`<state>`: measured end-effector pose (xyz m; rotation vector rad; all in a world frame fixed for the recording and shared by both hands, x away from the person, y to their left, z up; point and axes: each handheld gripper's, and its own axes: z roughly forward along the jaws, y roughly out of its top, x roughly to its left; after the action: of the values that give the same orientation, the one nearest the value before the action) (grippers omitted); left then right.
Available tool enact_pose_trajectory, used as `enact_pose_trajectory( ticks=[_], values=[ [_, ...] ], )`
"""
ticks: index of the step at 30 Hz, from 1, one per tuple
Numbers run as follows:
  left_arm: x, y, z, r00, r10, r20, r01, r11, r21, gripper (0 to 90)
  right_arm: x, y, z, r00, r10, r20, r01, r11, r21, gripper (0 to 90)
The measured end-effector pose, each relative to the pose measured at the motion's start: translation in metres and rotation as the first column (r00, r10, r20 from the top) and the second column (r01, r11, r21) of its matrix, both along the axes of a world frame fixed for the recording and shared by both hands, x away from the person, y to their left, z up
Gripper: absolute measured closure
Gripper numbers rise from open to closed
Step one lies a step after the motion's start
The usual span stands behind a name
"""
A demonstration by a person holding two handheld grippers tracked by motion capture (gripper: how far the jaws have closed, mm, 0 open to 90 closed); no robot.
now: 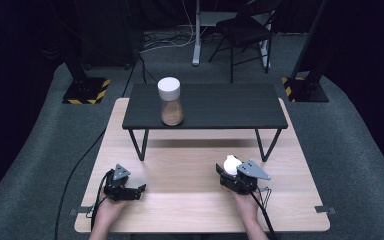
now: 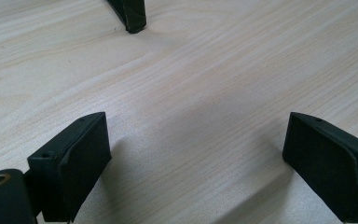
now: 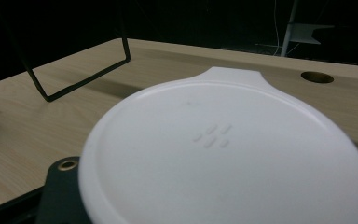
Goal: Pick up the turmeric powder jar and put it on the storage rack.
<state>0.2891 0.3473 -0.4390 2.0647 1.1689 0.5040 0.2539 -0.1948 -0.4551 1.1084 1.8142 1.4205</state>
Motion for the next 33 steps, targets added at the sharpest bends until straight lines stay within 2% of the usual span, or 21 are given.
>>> enact_pose_trajectory(
  ticks=[7,13,22,33],
  values=[
    [0.0,0.0,0.0,1.0,0.0,0.0,0.0,1.0,0.0,6.8,-0.002,-0.004,0.014,0.9999,0.015,-0.007,-0.015,0.9998,-0.008,30.4],
    [0.0,0.0,0.0,1.0,0.0,0.0,0.0,1.0,0.0,6.8,-0.002,-0.011,0.04,0.9985,0.053,-0.016,-0.053,0.9985,-0.014,30.5],
    [0.0,0.0,0.0,1.0,0.0,0.0,0.0,1.0,0.0,6.8,0.0,-0.017,0.068,0.9964,0.076,-0.037,-0.076,0.997,-0.007,30.6],
    [0.0,0.0,0.0,1.0,0.0,-0.001,0.0,1.0,0.001,6.8,0.003,-0.023,0.104,0.9953,0.093,-0.026,-0.094,0.9947,-0.041,30.6]
  ],
)
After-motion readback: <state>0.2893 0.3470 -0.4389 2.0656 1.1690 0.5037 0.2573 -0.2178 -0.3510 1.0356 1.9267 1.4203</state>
